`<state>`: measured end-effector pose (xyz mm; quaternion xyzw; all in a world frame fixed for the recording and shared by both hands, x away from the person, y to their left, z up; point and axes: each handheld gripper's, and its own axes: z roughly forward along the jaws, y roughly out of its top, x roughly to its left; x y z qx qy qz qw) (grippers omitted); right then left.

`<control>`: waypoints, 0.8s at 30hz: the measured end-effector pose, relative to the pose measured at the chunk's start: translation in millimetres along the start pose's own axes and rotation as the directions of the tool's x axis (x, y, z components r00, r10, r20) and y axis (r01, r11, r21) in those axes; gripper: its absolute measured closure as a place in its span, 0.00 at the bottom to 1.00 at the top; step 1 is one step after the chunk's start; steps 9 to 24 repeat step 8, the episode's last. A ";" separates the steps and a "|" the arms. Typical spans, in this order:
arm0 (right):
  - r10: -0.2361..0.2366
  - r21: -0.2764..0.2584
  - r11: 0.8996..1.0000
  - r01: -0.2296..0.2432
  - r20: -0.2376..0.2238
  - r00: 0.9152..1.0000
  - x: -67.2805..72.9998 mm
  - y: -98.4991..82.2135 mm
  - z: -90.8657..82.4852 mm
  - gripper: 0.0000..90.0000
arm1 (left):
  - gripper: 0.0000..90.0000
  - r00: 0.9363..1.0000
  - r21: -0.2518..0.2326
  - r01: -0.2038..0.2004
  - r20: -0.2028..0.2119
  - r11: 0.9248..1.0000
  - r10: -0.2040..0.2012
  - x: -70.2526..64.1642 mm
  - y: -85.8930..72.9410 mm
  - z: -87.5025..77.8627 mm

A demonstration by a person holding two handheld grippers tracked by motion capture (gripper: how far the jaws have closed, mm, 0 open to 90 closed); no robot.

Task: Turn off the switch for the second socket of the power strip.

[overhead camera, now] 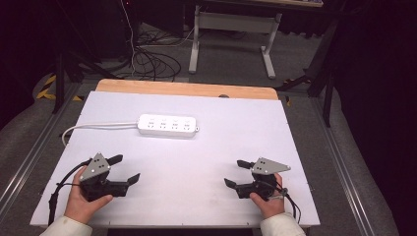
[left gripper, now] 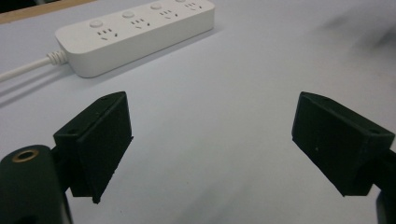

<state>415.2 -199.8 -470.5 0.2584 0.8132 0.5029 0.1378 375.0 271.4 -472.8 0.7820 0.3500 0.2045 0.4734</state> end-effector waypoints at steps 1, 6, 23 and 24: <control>-0.001 -0.001 1.000 0.001 -0.003 1.000 -0.1 -0.1 -0.5 0.22 | 0.15 1.000 0.000 0.000 0.000 1.000 0.000 0.0 0.0 0.0; 0.005 -0.009 1.000 -0.006 -0.014 1.000 -0.6 0.2 -1.8 0.21 | 0.15 0.998 -0.010 0.060 0.024 0.998 -0.060 3.9 -7.2 1.7; 0.005 -0.006 1.000 -0.005 -0.015 1.000 -0.8 0.2 -1.9 0.20 | 0.15 0.999 -0.003 0.044 0.013 0.999 -0.044 2.4 -7.3 2.2; 0.005 -0.006 1.000 -0.005 -0.015 1.000 -0.8 0.2 -1.9 0.20 | 0.15 0.999 -0.003 0.044 0.013 0.999 -0.044 2.4 -7.3 2.2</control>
